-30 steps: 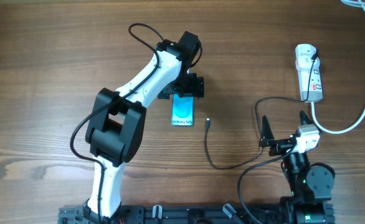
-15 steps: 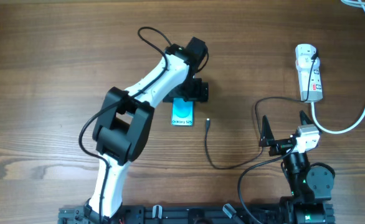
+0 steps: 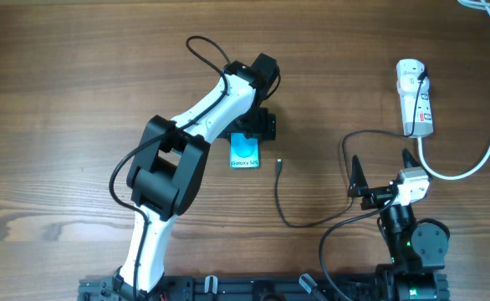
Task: Plug charger to phone and switch on socket
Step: 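Lower the left gripper onto the phone's top edge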
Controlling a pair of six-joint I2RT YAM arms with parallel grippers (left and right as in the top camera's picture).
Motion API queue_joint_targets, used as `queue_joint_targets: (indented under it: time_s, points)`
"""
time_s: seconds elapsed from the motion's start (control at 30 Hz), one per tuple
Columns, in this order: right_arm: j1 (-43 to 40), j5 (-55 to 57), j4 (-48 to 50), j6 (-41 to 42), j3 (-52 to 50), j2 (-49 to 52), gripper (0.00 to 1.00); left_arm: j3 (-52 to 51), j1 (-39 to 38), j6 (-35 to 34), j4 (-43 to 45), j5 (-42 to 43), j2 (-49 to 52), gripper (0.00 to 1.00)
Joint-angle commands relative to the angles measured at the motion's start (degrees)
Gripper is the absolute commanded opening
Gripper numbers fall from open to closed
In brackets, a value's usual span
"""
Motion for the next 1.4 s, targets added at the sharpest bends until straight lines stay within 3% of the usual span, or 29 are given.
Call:
queue_joint_targets:
  time_s: [0.0,0.5,1.37]
  points:
    - [0.0,0.3,0.2,-1.0,0.0,-0.3,0.99,0.0,0.5,0.1,-0.3,-0.5,0.9,1.00]
    - [0.0,0.3,0.2,-1.0,0.0,-0.3,1.00,-0.6,1.4,-4.1,1.1,1.7,0.9,1.00]
    - [0.0,0.3,0.2,-1.0,0.0,-0.3,1.00,-0.6,0.4,-4.3,0.3,1.6,1.1,1.00]
